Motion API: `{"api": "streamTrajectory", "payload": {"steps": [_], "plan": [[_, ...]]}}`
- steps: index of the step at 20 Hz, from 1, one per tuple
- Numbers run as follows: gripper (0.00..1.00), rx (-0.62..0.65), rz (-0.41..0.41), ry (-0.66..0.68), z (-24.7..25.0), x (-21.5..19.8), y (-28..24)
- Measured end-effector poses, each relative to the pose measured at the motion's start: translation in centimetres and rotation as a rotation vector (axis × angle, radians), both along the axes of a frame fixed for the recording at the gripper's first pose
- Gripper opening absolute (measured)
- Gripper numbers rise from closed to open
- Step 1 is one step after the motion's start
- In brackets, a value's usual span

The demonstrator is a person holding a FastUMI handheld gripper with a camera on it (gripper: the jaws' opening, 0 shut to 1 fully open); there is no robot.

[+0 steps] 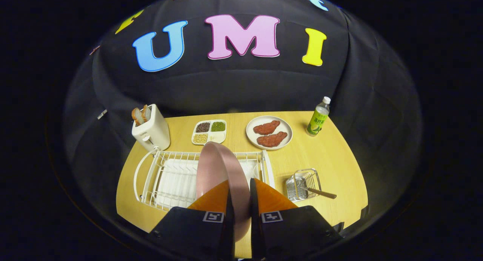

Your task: Take the plate from the dish rack, then take the spoon from the basket and place it into the plate.

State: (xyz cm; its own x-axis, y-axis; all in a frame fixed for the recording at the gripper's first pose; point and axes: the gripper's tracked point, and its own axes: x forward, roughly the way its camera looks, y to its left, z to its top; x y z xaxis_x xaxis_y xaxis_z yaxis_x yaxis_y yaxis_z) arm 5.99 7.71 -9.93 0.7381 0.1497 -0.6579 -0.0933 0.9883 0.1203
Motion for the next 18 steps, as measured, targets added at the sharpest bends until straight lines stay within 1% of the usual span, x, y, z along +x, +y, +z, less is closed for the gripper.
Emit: {"api": "streamTrajectory", "payload": {"steps": [3, 6, 10, 15, 18], "plan": [[0.21, 0.096, 0.014, 0.063, -1.8, -4.6, -0.7], [0.21, 0.192, 0.067, 0.129, -4.3, -9.2, -0.4], [0.21, 0.306, 0.079, 0.231, -8.7, -14.0, -0.4], [0.21, 0.361, 0.089, 0.316, -15.6, -15.6, -1.4], [0.21, 0.402, 0.088, 0.346, -18.3, -14.5, -2.1]]}}
